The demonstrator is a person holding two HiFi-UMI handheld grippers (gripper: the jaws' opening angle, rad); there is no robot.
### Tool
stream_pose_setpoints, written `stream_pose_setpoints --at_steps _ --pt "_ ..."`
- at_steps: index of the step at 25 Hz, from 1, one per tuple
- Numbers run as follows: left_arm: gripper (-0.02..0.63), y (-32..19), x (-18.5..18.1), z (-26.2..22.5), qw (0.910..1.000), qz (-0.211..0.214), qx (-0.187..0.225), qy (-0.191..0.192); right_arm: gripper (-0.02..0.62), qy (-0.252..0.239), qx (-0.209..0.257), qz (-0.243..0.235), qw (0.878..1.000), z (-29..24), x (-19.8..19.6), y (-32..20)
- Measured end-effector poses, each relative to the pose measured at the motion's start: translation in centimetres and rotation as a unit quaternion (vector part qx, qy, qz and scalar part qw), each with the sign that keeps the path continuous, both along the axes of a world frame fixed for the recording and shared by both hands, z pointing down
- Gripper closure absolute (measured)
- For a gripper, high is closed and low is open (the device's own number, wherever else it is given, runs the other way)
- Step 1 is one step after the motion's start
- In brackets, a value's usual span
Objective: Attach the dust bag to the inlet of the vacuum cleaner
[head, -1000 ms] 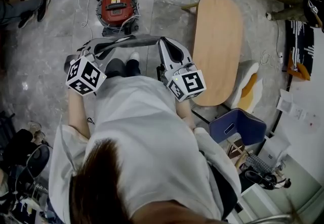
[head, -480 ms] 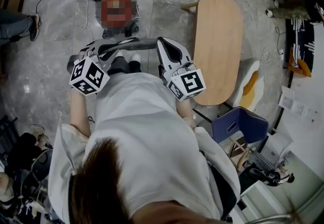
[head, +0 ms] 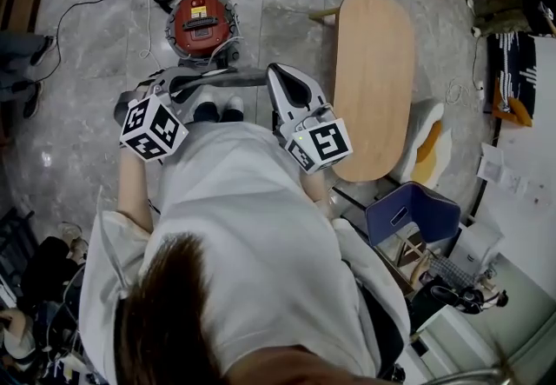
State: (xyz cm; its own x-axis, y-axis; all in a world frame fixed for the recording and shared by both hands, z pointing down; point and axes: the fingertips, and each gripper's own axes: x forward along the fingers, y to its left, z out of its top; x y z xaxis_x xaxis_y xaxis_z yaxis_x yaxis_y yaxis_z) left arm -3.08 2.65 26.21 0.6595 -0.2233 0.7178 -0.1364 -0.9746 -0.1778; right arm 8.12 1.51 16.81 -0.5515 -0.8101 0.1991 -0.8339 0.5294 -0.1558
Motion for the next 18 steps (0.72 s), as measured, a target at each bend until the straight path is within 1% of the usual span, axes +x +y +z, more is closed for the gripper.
stream_pose_setpoints --at_steps 4,7,9,11,14,16,18 --pt "0.568 -0.8 0.2 0.4 0.9999 0.010 -0.005 -0.004 0.592 0.018 0.011 -0.008 1.000 -0.2 -0.1 -0.8" --pt "0.568 -1.0 0.6 0.4 0.9998 0.016 -0.008 -0.001 0.573 0.023 0.003 -0.015 1.000 0.2 -0.2 -0.8" --pt "0.568 -1.1 0.8 0.3 0.9998 0.019 -0.009 0.000 0.528 0.034 -0.008 -0.027 0.999 0.8 -0.5 -0.8" --pt "0.568 -1.1 1.0 0.4 0.9997 0.024 -0.009 -0.001 0.483 0.060 -0.022 -0.050 0.997 1.7 -1.1 -0.6" --pt "0.568 -1.0 1.4 0.6 0.9994 0.033 -0.010 -0.005 0.445 0.103 -0.050 -0.095 0.989 3.4 -2.2 -0.1" --pt "0.568 -0.9 1.6 0.9 0.9991 0.039 -0.011 -0.008 0.443 0.131 -0.063 -0.122 0.982 4.4 -2.9 0.3" --pt "0.568 -0.6 1.8 1.3 0.9987 0.048 -0.014 -0.013 0.443 0.166 -0.067 -0.144 0.973 5.3 -3.3 0.6"
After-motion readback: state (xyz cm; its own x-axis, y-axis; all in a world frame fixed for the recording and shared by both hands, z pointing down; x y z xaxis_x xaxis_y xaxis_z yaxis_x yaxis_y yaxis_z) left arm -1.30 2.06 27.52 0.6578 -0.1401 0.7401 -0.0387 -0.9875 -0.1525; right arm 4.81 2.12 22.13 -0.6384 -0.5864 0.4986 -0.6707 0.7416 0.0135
